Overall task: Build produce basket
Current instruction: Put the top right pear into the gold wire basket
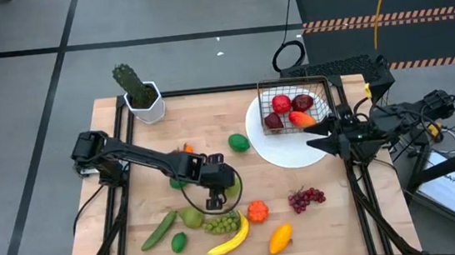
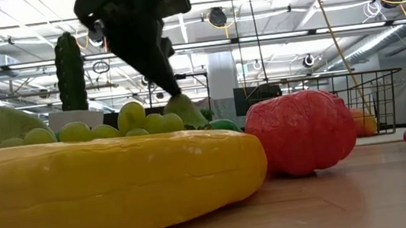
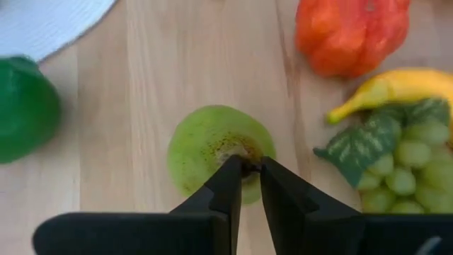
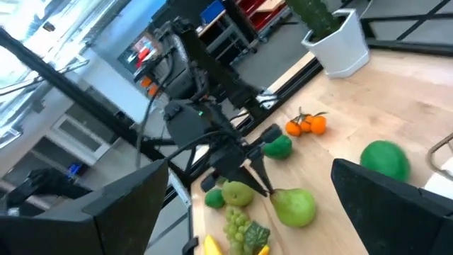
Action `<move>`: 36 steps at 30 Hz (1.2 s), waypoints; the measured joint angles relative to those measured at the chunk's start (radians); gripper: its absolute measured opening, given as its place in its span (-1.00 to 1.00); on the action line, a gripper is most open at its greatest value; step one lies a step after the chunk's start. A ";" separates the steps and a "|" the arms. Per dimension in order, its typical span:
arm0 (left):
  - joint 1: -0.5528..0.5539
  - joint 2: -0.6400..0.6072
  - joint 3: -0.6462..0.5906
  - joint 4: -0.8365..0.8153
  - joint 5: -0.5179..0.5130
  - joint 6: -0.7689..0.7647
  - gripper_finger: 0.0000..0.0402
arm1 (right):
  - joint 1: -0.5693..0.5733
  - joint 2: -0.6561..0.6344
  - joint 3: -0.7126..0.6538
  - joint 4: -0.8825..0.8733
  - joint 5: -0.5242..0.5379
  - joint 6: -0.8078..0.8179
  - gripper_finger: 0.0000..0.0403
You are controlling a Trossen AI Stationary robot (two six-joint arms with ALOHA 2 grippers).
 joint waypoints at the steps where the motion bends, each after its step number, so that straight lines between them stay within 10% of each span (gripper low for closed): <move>1: -0.001 0.001 0.000 0.001 -0.005 -0.006 -0.74 | 0.000 0.000 0.000 0.000 -0.005 0.000 0.94; 25: 0.032 -0.120 0.004 0.029 -0.080 -0.140 -0.97 | 0.000 0.036 -0.001 -0.018 0.052 0.146 0.94; 36: 0.093 -0.326 0.004 0.038 -0.067 -0.142 -0.98 | -0.002 0.214 -0.061 0.290 0.121 0.209 0.94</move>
